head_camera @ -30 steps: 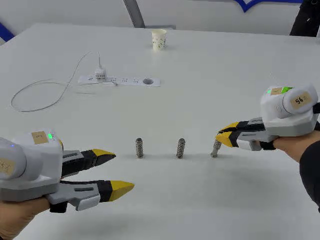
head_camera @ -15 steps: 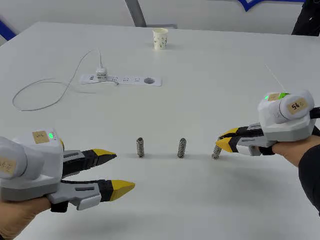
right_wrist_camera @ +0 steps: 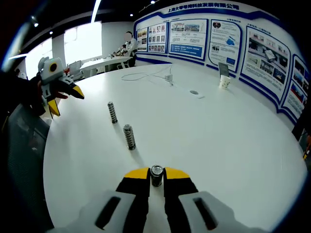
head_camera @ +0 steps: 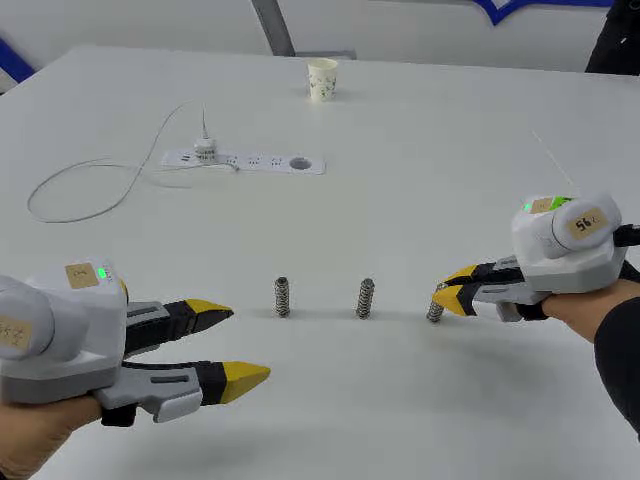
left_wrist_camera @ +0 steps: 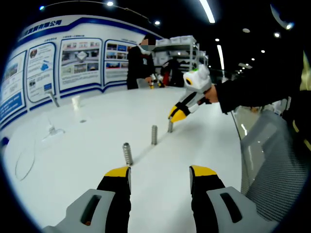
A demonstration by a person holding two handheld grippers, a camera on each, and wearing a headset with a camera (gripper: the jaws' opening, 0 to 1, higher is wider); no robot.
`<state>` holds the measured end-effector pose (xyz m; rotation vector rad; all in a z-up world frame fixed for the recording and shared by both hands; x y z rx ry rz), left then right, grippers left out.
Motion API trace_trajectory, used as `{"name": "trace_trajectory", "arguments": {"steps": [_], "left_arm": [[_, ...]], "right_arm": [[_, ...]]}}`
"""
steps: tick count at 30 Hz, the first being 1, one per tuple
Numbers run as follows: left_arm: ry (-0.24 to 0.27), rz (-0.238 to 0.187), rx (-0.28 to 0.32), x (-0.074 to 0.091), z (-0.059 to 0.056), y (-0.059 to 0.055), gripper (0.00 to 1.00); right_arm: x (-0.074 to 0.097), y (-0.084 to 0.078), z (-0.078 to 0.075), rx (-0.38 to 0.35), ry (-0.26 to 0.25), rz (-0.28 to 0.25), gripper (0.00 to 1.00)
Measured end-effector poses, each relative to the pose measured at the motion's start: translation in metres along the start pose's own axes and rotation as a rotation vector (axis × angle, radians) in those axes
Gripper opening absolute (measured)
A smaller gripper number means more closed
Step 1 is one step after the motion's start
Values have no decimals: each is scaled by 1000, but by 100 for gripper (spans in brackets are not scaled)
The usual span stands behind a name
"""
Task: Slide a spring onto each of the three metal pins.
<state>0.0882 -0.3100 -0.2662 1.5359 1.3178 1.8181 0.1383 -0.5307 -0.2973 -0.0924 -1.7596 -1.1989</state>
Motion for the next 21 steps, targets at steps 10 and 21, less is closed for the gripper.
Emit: {"name": "trace_trajectory", "arguments": {"steps": [10, 21], "left_arm": [[1, -2, 0, 0, 0, 0, 49], [1, -5, 4, -1, 1, 0, 50]], "right_arm": [[-1, -2, 1, 7, -5, 5, 12], [-1, -4, -1, 8, -22, 2, 18]]}}
Point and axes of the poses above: the centre of the closed fingertips' face, and the gripper's own axes: x roughly backward along the fingers, z roughly to its left, y roughly out of its top, the point moved 1 cm from there along x, roughly backward along the fingers, and after that the axes turned 8 degrees about z, right-handed, at the moved point
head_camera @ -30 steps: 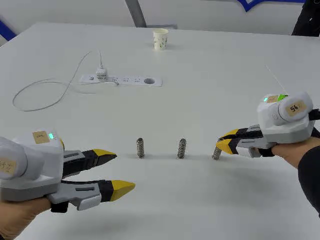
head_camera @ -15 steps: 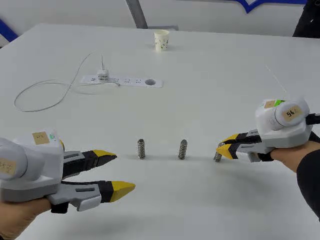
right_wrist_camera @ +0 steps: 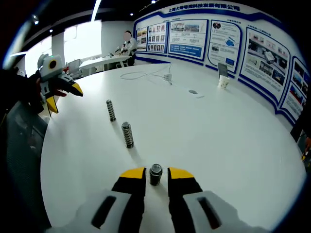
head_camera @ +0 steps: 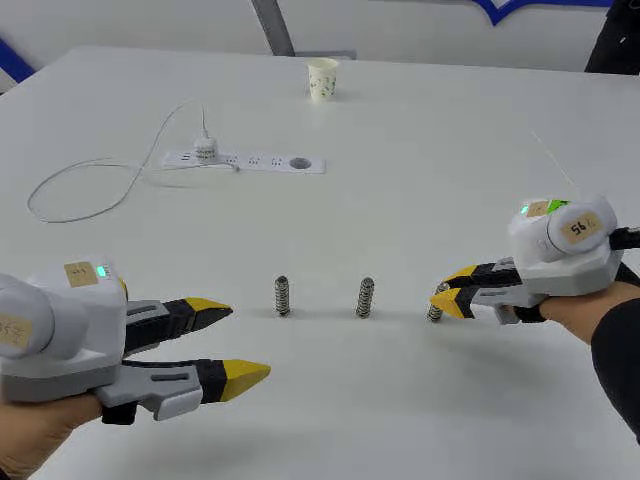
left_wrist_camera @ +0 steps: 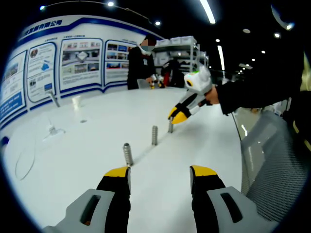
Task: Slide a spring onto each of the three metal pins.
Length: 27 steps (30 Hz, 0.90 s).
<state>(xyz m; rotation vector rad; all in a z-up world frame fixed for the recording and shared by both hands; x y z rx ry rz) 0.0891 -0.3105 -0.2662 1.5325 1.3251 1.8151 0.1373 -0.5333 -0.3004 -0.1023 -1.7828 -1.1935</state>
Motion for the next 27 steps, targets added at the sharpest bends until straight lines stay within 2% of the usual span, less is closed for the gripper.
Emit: {"name": "trace_trajectory", "arguments": {"steps": [12, 27], "left_arm": [[1, -5, 1, -1, 1, 1, 51], [7, -4, 3, 0, 2, 0, 52]], "right_arm": [[12, -5, -3, -6, -26, -15, 28], [27, -10, 3, 29, -26, -43, 40]]}}
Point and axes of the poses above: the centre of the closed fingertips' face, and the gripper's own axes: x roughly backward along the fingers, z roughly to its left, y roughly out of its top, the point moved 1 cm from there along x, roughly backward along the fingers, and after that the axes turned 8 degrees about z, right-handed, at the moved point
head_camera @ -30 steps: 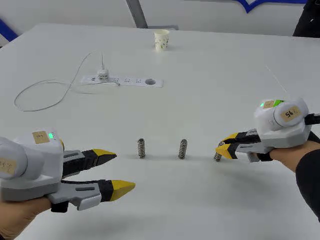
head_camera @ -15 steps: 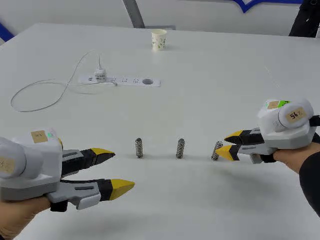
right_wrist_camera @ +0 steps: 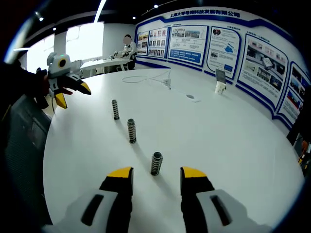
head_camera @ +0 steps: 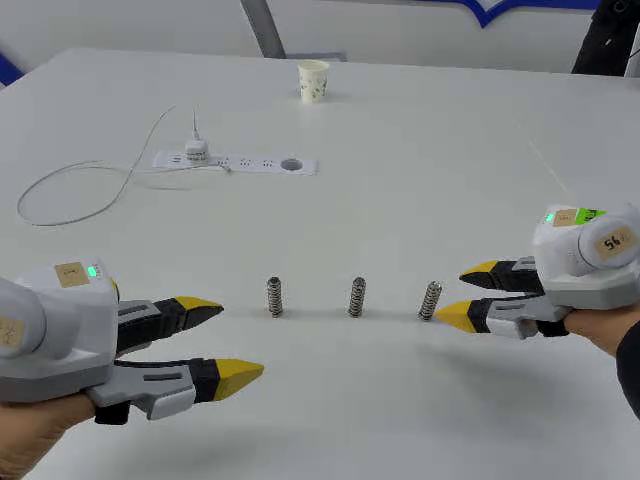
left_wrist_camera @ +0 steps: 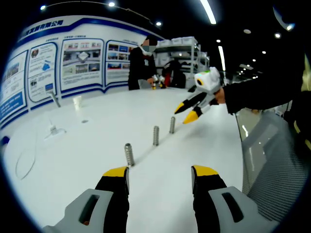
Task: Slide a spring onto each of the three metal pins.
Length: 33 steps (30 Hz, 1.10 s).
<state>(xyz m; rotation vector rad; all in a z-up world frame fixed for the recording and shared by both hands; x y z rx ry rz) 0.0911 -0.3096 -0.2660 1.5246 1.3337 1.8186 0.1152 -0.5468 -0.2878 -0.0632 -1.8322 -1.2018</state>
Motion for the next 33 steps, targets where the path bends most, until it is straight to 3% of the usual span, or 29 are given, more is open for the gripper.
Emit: {"name": "trace_trajectory", "arguments": {"steps": [33], "left_arm": [[9, 4, 22, 3, 0, -7, 54]], "right_arm": [[24, -11, 19, 22, -13, -74, 52]]}}
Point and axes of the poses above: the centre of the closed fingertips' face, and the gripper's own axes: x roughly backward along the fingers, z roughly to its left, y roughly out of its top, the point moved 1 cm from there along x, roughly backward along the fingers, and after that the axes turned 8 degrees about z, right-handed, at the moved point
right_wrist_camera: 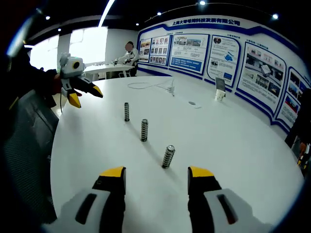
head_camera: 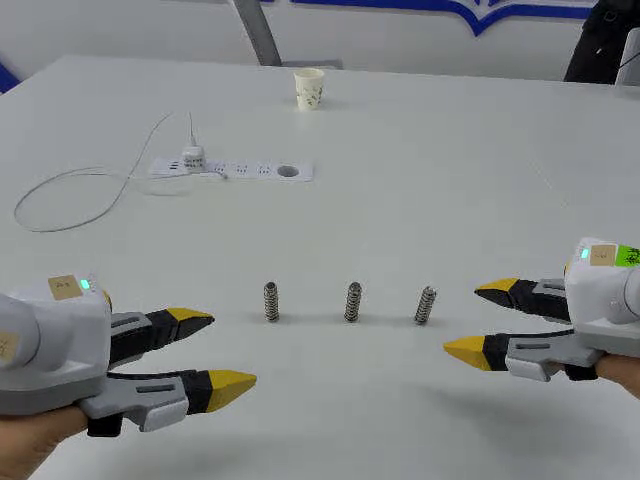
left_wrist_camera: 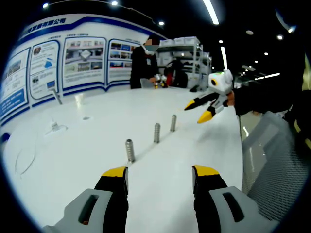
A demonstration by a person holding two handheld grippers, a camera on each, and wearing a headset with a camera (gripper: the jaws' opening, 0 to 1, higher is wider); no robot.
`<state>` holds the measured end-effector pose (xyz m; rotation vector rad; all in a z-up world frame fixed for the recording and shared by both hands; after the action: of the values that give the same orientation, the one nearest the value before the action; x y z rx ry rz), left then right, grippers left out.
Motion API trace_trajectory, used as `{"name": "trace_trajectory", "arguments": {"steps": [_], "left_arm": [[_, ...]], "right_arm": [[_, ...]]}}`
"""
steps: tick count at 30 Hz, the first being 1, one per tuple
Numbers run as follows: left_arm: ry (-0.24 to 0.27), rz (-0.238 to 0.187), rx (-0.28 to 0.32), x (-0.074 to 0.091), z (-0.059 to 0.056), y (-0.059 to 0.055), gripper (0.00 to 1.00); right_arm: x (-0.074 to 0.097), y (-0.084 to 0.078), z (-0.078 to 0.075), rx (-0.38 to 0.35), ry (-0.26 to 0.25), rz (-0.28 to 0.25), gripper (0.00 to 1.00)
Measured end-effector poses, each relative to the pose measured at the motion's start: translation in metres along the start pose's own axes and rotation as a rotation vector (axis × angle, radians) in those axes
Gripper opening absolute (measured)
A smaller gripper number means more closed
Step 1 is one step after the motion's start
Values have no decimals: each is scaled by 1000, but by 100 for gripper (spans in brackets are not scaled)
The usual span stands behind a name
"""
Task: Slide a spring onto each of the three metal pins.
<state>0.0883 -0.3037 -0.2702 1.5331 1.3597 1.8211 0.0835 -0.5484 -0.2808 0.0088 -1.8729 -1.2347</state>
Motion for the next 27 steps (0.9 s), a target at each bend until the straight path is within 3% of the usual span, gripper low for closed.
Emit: {"name": "trace_trajectory", "arguments": {"steps": [27], "left_arm": [[20, 0, 23, 2, 6, -7, 54]], "right_arm": [[17, 0, 20, -32, -18, -52, 55]]}}
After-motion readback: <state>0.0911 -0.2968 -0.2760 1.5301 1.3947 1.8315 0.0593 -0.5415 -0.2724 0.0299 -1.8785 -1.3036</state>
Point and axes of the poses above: the centre of the closed fingertips' face, and the gripper's own axes: x roughly backward along the fingers, z roughly to its left, y roughly out of its top, the point moved 1 cm from there along x, roughly backward along the fingers, and after that the axes turned 8 degrees about z, right-handed, at the moved point
